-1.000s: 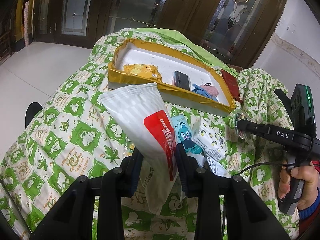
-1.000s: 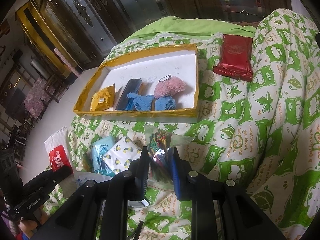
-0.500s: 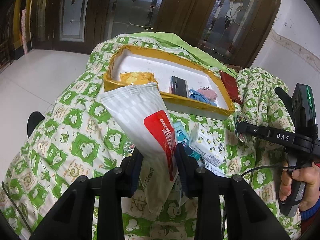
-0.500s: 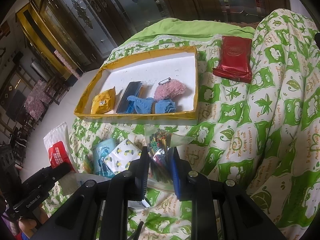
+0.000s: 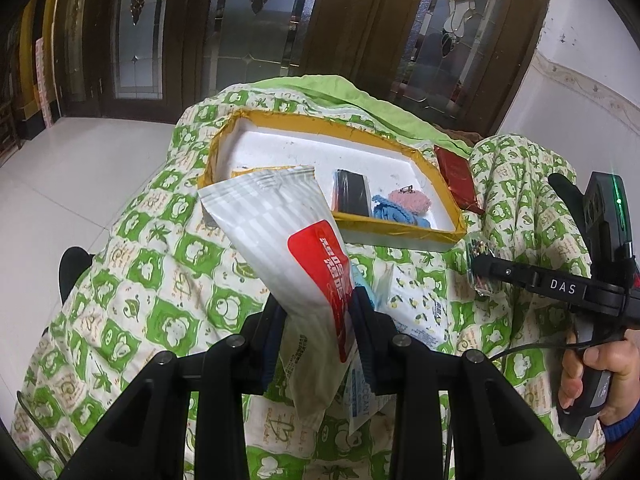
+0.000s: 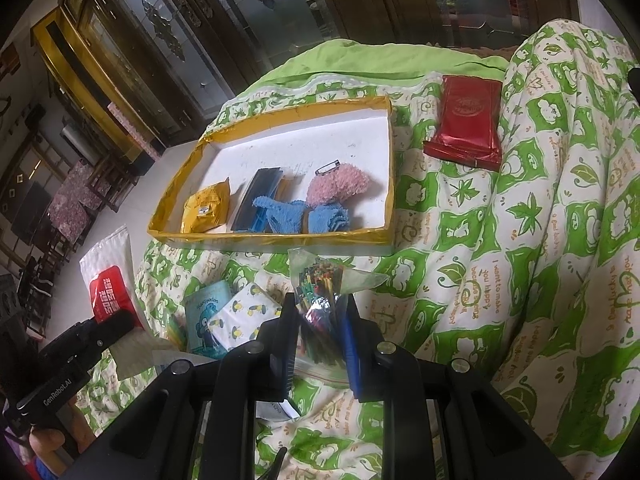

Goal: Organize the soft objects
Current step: 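Lift and carry white packet with left tool and sticks bag with right tool toward tray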

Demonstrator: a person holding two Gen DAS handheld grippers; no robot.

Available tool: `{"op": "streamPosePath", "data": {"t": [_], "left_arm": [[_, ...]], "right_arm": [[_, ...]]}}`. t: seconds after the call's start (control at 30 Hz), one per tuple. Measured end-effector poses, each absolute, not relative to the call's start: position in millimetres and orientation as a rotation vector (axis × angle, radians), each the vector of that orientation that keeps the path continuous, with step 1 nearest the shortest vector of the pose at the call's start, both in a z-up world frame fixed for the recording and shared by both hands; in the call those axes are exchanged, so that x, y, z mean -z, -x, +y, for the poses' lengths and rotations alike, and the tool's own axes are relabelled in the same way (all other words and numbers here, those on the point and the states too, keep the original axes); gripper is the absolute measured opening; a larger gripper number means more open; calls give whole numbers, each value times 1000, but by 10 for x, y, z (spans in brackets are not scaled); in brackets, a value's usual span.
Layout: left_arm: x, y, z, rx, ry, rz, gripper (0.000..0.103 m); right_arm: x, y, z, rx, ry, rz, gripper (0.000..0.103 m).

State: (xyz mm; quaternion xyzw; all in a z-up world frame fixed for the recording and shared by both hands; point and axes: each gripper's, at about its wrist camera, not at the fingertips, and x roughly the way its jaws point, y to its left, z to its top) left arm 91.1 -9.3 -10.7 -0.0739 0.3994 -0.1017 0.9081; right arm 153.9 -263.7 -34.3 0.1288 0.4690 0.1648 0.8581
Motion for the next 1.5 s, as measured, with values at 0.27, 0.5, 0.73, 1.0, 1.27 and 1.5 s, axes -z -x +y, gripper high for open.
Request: {"op": "streamPosePath", "data": {"t": [0.27, 0.5, 0.73, 1.0, 1.27, 1.5], "left_arm": [[73, -971, -129, 211, 137, 822, 32], [36, -1032, -142, 214, 126, 820, 32], [-5, -1130, -170, 221, 128, 813, 32], [-35, -1221, -150, 222, 136, 808, 32], [-98, -1344, -133, 218, 133, 797, 32], [-151, -1455, -98, 211, 113, 791, 32]], "right_arm": [[323, -1546, -2643, -341, -269, 974, 22], [277, -1574, -2655, -335, -270, 963, 22], [187, -1612, -2666, -332, -267, 955, 22], [189, -1692, -2656, -339, -281, 992, 22], [56, -1795, -2560, -350, -231, 977, 22], [19, -1916, -2541, -343, -215, 971, 22]]}}
